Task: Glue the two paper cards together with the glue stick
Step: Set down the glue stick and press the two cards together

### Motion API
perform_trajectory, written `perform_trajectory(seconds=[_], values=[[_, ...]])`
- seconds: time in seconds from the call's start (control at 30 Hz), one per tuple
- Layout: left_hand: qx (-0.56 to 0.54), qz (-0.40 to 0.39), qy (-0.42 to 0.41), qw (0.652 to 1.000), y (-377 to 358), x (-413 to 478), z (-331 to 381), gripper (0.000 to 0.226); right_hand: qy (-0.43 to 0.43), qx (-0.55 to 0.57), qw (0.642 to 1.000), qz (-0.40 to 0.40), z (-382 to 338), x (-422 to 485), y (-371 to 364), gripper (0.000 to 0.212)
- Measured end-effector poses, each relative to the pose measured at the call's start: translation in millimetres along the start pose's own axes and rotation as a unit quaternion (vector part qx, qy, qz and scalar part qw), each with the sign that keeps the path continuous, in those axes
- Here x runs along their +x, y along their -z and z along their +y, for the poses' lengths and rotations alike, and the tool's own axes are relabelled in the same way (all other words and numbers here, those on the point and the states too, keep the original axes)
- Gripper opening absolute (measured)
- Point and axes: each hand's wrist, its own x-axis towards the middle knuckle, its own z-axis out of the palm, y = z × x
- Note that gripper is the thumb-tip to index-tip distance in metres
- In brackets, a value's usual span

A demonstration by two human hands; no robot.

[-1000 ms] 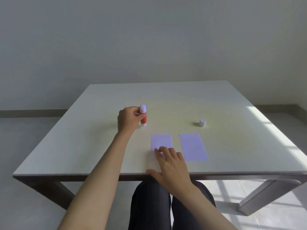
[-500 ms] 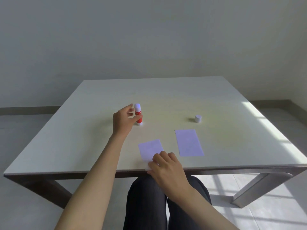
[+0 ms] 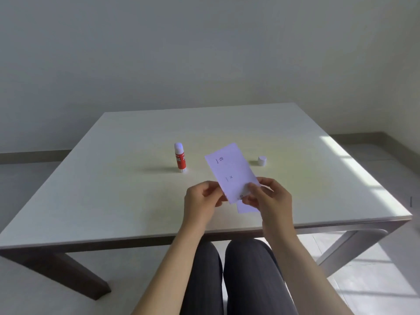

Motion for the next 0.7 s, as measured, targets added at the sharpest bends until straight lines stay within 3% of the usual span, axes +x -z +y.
perform_trajectory(seconds=[0.17, 0.3, 0.47, 0.6, 0.7], values=[[-0.094, -0.007, 0.044, 0.995, -7.4, 6.2, 13.4, 0.022, -0.035, 0.076, 0.996, 0.014, 0.0, 0.1, 13.8, 0.009], [-0.057, -0.006, 0.023, 0.998, -13.2, 8.5, 13.8, 0.011, -0.036, 0.056, 0.998, -0.001, 0.4, 4.8, 20.2, 0.006], [0.020, -0.003, 0.018, 1.000, -19.5, 18.9, 12.3, 0.017, 0.005, -0.112, 0.994, 0.016, 2.5, 24.3, 36.0, 0.013], [0.115, 0.008, 0.016, 0.993, -23.0, 21.3, 0.8, 0.021, 0.043, -0.294, 0.955, 0.017, 11.2, 37.3, 39.6, 0.016], [0.167, 0.003, 0.027, 0.986, -25.2, 19.2, -6.3, 0.021, 0.043, -0.364, 0.930, 0.026, 15.6, 39.4, 41.7, 0.024]])
